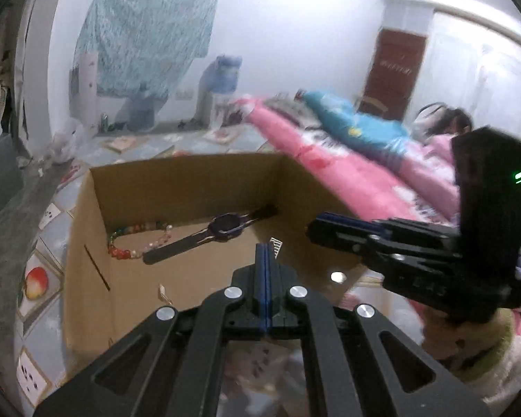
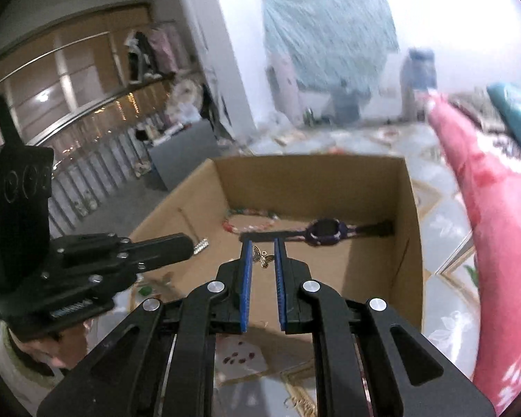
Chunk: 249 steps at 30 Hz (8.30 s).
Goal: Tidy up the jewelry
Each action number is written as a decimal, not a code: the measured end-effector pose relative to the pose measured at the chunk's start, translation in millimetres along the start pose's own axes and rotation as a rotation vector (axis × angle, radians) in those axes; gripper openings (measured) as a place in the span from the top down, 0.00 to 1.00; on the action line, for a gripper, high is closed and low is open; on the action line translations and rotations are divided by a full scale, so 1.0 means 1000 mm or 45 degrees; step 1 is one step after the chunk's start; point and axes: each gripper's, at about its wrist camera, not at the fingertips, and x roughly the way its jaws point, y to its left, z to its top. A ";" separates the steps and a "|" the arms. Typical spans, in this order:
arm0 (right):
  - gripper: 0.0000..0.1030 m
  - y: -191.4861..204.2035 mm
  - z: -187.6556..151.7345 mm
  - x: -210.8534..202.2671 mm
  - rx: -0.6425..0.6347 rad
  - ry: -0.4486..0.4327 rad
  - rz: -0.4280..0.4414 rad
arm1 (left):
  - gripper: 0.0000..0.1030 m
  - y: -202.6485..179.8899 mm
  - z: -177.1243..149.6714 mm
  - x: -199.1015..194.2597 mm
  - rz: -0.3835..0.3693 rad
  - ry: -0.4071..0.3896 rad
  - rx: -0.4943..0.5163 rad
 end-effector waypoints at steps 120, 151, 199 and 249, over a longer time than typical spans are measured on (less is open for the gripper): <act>0.84 -0.001 -0.140 0.003 -0.377 0.338 -0.159 | 0.90 -0.058 -0.135 0.051 -0.050 0.220 0.258; 1.00 -0.060 -0.110 -0.044 0.274 0.119 0.148 | 0.90 -0.049 -0.136 0.042 -0.066 0.188 0.226; 0.78 -0.018 -0.008 -0.007 0.185 -0.031 0.077 | 0.60 0.017 0.006 0.025 0.232 0.065 -0.060; 0.54 -0.062 -0.149 -0.036 0.392 0.309 -0.024 | 0.27 -0.030 -0.131 0.025 0.219 0.445 -0.032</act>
